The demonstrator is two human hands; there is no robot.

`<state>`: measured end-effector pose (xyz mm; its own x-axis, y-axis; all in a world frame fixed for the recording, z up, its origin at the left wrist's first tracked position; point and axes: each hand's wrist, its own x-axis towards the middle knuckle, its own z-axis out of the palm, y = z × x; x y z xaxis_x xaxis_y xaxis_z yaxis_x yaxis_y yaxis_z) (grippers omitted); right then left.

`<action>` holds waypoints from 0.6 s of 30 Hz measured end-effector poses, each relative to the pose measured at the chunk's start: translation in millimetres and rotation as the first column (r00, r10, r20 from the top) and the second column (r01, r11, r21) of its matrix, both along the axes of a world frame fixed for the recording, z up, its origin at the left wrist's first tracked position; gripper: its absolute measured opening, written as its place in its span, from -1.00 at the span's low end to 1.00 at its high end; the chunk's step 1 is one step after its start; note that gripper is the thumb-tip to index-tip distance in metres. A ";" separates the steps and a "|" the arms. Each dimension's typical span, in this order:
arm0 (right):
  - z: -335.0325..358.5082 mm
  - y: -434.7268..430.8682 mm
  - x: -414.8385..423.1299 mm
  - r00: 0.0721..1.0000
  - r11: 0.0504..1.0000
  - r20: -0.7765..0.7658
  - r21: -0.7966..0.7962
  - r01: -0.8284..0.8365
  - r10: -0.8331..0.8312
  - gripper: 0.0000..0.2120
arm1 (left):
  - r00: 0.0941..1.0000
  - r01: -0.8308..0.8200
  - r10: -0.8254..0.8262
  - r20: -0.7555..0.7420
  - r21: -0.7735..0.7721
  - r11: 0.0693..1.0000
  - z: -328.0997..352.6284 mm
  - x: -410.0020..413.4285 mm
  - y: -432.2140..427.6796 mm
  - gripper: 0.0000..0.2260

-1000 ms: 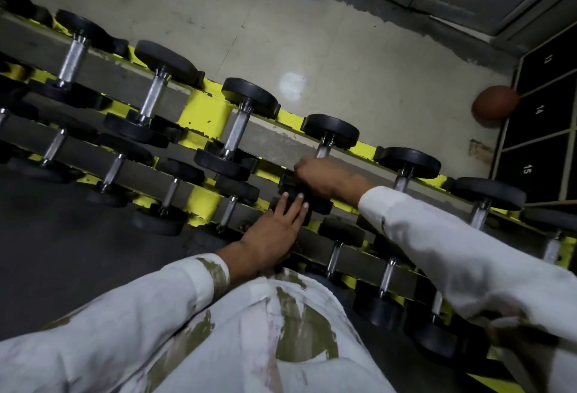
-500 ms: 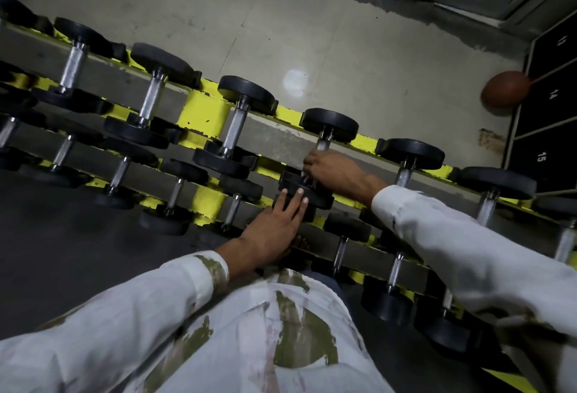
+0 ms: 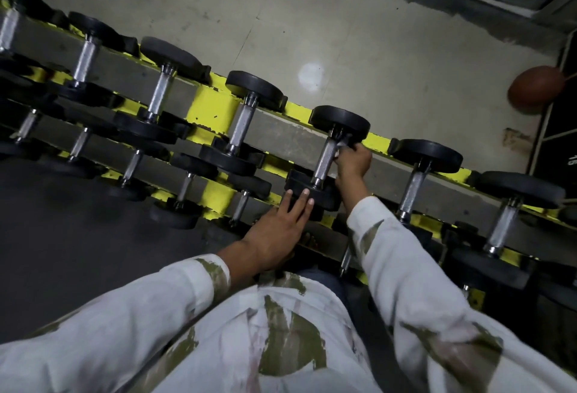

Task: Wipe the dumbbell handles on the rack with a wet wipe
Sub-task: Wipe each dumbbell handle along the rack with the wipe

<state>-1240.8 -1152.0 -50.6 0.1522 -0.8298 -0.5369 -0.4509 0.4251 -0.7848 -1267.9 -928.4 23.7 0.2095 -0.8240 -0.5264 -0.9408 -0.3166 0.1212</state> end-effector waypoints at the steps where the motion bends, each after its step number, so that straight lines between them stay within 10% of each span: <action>1: 0.9 -9.9 7.6 0.995 0.984 0.075 0.171 0.056 -0.070 -0.83 | 1.000 0.001 -0.001 0.000 0.003 1.000 0.5 0.3 -0.6 -0.21; 4: 6.8 -19.8 11.7 0.941 0.839 0.313 0.540 -0.069 -0.125 -0.75 | 1.000 0.000 0.000 -0.009 0.017 1.000 3.9 -0.1 -2.7 -0.24; 11: -3.4 -27.2 10.4 0.831 0.716 0.484 0.680 -0.159 -0.276 -0.63 | 1.000 0.015 -0.015 -0.006 0.022 1.000 1.8 2.3 -3.0 -0.27; 16: -11.6 -0.4 7.0 0.840 0.867 0.385 0.463 0.184 -0.383 -0.86 | 1.000 0.024 -0.024 -0.003 0.020 0.999 0.8 2.5 -3.0 -0.32; 18: -4.9 8.6 0.7 0.929 0.974 0.295 0.099 0.202 -0.223 -0.83 | 1.000 0.012 -0.011 -0.011 0.020 1.000 0.4 1.4 -3.4 -0.33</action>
